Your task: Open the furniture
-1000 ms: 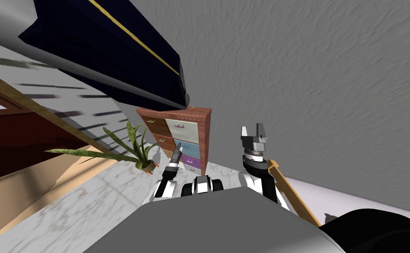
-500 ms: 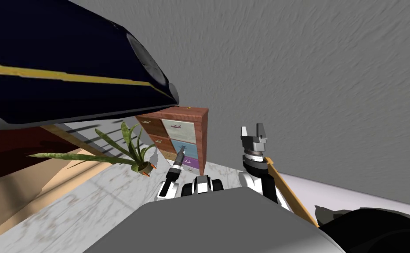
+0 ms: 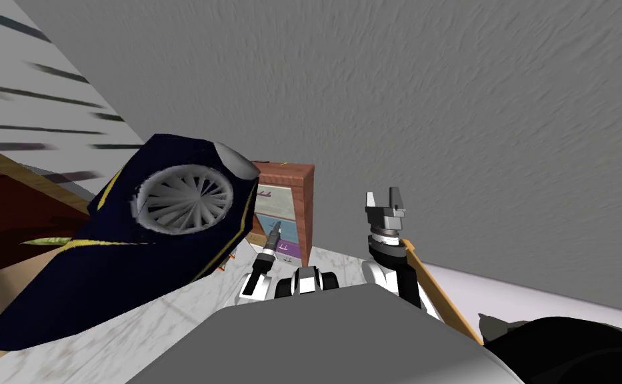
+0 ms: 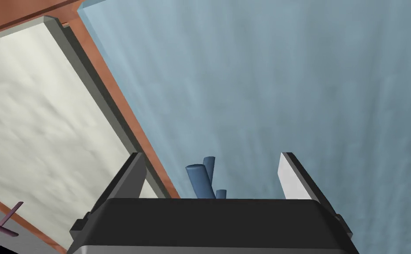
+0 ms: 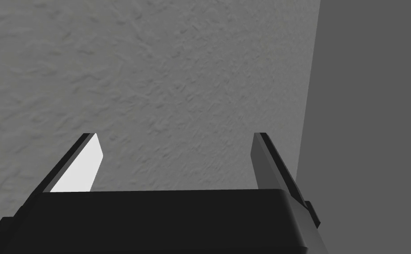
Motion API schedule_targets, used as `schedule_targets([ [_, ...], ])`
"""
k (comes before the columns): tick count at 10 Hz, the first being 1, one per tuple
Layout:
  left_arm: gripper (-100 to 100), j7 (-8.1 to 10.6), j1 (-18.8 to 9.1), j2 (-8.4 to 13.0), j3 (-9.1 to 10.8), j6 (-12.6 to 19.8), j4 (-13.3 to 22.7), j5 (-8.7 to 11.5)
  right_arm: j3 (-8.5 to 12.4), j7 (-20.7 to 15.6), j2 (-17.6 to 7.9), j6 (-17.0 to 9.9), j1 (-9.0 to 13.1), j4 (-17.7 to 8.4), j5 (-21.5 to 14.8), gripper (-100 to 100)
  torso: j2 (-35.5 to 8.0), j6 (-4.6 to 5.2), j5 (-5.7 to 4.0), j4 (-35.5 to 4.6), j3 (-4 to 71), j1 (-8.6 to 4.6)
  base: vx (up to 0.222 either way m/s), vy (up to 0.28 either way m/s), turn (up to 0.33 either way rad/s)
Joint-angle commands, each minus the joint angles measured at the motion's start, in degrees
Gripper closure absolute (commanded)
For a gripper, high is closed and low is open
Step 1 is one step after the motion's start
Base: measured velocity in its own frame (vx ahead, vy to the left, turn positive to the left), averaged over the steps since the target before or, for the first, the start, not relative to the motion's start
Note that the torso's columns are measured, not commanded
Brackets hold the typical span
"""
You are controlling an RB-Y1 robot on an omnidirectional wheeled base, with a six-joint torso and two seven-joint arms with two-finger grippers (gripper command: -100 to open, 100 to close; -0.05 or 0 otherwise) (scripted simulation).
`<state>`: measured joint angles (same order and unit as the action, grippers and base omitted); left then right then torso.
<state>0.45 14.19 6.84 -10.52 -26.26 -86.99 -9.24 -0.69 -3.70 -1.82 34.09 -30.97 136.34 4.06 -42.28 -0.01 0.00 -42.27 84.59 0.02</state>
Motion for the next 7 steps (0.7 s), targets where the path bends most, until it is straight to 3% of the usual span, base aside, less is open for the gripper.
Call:
schedule_targets([
  [1, 100, -0.07, 0.25, -0.02, -0.05, -0.64, 0.5, 0.01, 0.0, 0.0, 0.0, 0.0, 0.01, 0.0, 0.0, 0, -0.33, 0.0, 0.02, -0.09, -0.21, 0.07, -0.026, -0.004, -0.012],
  [2, 100, 0.36, 0.89, 0.33, -0.37, -0.45, -0.97, 0.03, 0.01, 0.0, -0.01, 0.0, 0.01, -0.01, 0.0, 0, -0.36, -0.08, -0.35, -0.08, 0.06, -0.12, -0.098, 0.033, 0.013],
  [5, 100, 0.86, 2.0, 1.24, -0.83, 0.66, -3.31, -0.19, 0.0, 0.0, 0.0, -0.01, 0.03, -0.01, 0.0, 0, -0.19, -0.1, -0.13, -0.02, -0.03, 0.05, -0.188, 0.072, 0.023],
  [7, 100, 0.99, 2.58, 1.32, -1.26, 0.49, -3.18, -0.22, 0.0, 0.0, 0.0, -0.01, 0.01, -0.01, 0.0, 0, 0.33, -0.07, -0.08, -0.06, 0.19, -0.04, -0.108, 0.028, 0.014],
])
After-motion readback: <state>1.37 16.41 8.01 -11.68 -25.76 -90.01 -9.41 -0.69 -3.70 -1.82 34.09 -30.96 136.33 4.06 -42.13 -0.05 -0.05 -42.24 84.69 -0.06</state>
